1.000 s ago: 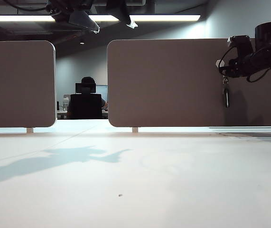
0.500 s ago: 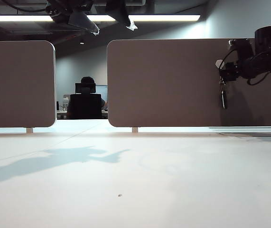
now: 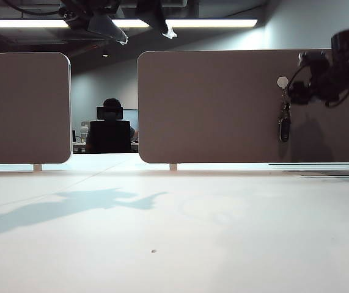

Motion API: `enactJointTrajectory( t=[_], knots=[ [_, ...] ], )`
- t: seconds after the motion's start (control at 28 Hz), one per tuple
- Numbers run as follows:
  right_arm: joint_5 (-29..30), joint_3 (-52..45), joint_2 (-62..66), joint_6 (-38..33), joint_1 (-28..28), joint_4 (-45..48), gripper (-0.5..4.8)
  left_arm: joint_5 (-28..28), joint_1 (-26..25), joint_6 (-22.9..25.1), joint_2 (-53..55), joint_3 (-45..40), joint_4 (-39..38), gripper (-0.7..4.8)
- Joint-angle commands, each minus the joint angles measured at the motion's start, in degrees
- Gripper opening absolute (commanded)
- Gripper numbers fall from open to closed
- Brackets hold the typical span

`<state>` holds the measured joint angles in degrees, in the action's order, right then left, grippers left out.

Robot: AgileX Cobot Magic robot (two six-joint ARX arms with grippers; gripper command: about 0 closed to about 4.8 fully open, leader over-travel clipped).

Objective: Hang the bunch of keys on the hook.

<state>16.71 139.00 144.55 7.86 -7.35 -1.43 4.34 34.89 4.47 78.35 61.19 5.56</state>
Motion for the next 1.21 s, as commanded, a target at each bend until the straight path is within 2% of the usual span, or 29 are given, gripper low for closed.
enactJointTrajectory(
  t=[0.04,0.14,0.18,0.21,0.25,0.29,0.32,0.36,0.5,0.61,0.71,0.93,1.04,1.21],
  knots=[
    [0.2,0.5,-3.4,0.2,-0.1,-6.8,1.98,0.0,0.0,0.0,-2.1,0.2,0.9,4.79],
    [0.2,0.5,-5.9,1.6,0.1,-14.0,1.30,-0.1,0.0,0.0,-4.4,0.2,0.3,4.79],
    [0.2,0.5,-6.6,1.6,0.2,-15.7,0.86,0.0,0.0,0.0,-5.6,0.2,-0.2,4.18],
    [0.3,0.5,-7.6,1.6,0.5,-17.6,0.04,-0.1,0.0,0.0,-6.7,0.2,-0.9,3.44],
    [0.7,0.4,-8.3,1.7,0.5,-18.9,-0.03,-0.1,0.0,0.0,-7.8,0.2,-1.6,2.55],
    [1.1,0.4,-9.2,1.7,0.5,-20.1,-0.03,-0.1,0.0,0.0,-9.2,0.2,-2.6,1.29],
    [1.0,0.4,-10.0,1.7,0.9,-20.9,-0.03,-0.2,0.0,-0.2,-10.5,0.2,-3.5,0.31],
    [1.1,0.4,-10.9,1.7,1.1,-21.5,-0.03,-0.3,0.0,-0.4,-12.0,0.2,-4.5,-0.02],
    [1.5,0.4,-15.3,1.8,2.6,-24.0,-0.03,0.5,0.0,-1.4,-17.9,0.2,-9.8,-0.05],
    [1.5,0.4,-18.4,2.7,4.2,-26.8,-0.03,4.7,0.0,-5.1,-23.2,0.2,-16.0,-0.05],
    [1.7,0.4,-21.4,2.9,5.9,-28.7,-0.03,7.1,0.0,-6.8,-29.1,0.1,-22.5,-0.06],
    [3.0,0.3,-28.0,2.8,9.8,-29.6,-0.03,7.2,0.0,-6.8,-43.5,-0.6,-34.4,-0.05],
    [3.0,-0.8,-31.8,2.8,12.2,-30.1,-0.03,7.2,0.0,-6.8,-52.2,-3.4,-36.3,-0.06],
    [3.0,-10.1,-41.4,2.8,15.8,-30.6,-0.03,7.2,0.0,-6.8,-65.9,-9.7,-36.9,-0.05]
  ],
)
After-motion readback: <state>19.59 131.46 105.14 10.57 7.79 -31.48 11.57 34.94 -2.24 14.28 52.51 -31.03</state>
